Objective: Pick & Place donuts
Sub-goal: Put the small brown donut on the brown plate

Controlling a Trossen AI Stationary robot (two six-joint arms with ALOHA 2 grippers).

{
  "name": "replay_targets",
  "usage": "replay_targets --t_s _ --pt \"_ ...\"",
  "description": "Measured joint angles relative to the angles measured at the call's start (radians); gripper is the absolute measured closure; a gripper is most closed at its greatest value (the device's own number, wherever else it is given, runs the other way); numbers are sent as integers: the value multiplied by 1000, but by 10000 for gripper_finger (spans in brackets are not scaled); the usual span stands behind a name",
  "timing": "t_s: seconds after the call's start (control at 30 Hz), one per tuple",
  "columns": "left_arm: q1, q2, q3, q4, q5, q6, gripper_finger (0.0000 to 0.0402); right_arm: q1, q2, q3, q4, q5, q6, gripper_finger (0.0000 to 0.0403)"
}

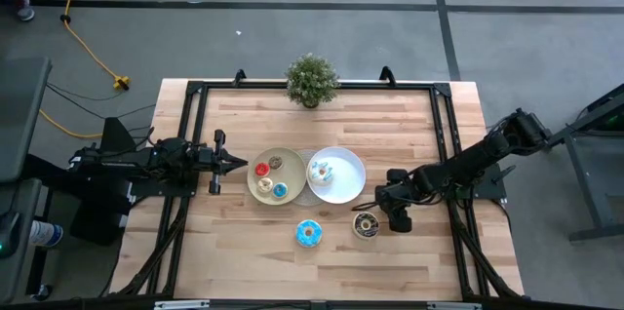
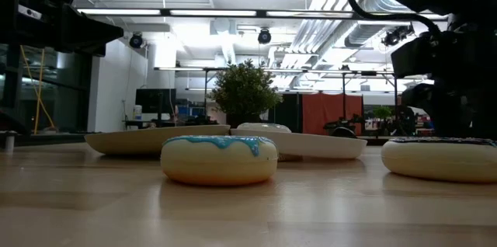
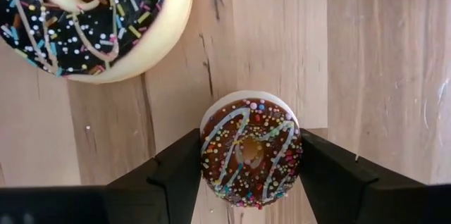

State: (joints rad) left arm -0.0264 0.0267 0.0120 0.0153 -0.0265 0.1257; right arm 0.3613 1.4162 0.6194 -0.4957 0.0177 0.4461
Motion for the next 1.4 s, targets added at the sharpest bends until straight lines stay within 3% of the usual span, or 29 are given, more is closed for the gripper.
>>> replay_targets --t_s 0.33,0.53,1.0,1.4 --pt "0 0 0 0 0 0 401 -7 -46 6 7 -5 0 194" --pt "0 0 0 0 0 0 401 -43 -63 87 -40 -4 -14 194" --pt "0 0 0 0 0 0 401 -180 -43 373 -85 1 -124 194" --pt "0 0 0 0 0 0 401 -277 160 717 -176 -2 -293 194"
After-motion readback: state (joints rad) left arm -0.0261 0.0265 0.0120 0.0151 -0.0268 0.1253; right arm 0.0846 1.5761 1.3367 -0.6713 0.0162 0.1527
